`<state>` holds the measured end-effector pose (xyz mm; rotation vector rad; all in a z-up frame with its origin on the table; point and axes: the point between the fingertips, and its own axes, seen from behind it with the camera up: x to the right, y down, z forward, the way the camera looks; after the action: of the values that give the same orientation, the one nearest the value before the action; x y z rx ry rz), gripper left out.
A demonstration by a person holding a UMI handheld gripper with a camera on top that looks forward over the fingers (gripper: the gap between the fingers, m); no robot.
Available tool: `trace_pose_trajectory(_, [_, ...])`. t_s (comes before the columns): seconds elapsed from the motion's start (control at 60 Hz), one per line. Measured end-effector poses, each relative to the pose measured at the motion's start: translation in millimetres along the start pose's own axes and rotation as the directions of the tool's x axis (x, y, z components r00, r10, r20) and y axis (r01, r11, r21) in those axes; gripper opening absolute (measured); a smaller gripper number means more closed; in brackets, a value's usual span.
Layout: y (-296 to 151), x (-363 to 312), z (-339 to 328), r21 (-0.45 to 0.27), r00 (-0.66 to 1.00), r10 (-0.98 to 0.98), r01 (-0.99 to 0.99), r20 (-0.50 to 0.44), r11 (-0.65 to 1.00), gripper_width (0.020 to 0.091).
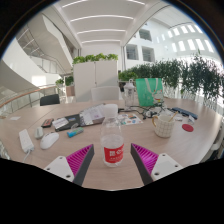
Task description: Pour water
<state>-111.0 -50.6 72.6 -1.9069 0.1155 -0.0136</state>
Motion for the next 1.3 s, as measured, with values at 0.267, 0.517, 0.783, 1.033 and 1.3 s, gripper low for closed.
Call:
trace_pose_trajectory(0.267, [-19.2,-4.6,74.5,0.063,0.995,-0.055,0.050,0.089,0.997,0.0684])
trace_pose_trajectory(0.517, [-21.0,-14.7,94.7,0.084,0.988,-0.063,0.052,0.142,0.995,0.0433])
trace_pose_trajectory(0.783, [-41.7,-11.2,96.0,0.009,0.981,0.006,-0.008,0.193,1.000,0.0384])
trace_pose_trajectory(1.033, [-125.4,75.4,122.9,-0.175,0.607,0.767,-0.748,0.210,0.640,0.0384])
trace_pose_trajectory(1.3, [-157.5,97.6,134.0,-0.445,-0.418,0.902,-0.831,0.105,-0.333,0.0383])
